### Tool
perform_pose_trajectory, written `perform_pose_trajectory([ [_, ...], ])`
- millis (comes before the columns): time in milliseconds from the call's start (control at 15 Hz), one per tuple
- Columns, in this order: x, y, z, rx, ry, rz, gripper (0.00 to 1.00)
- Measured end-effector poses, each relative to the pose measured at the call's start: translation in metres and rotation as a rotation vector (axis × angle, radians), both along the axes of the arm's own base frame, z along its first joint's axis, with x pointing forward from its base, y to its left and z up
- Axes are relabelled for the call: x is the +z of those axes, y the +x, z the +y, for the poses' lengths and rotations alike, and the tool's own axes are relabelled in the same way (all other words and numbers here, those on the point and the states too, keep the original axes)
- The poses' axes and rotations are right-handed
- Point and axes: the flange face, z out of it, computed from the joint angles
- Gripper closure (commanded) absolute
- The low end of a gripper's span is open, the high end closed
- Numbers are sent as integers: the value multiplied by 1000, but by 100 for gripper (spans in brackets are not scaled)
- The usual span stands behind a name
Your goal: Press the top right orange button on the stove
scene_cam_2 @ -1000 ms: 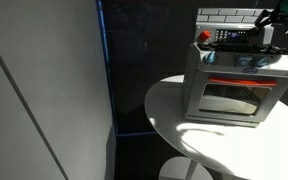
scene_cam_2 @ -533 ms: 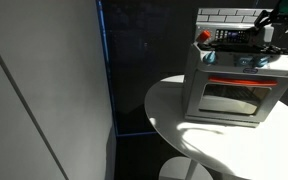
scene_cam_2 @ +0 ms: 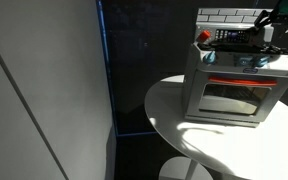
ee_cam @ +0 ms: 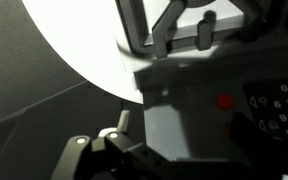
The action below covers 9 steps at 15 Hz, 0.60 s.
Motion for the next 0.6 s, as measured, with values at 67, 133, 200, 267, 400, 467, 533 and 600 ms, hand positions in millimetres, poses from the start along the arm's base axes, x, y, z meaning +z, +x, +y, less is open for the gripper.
perform_pose_trajectory([
  [67, 0, 0, 0, 0, 0, 1, 0],
  [133, 0, 0, 0, 1, 0, 2, 0],
  [200, 1, -1, 0, 1, 2, 6, 0],
  [267, 2, -3, 0, 2, 8, 13, 0],
  [400, 8, -7, 0, 7, 21, 27, 0],
  [467, 11, -10, 0, 11, 30, 37, 0],
  [533, 15, -13, 1, 17, 40, 46, 0],
  [600, 19, -17, 1, 24, 53, 59, 0],
])
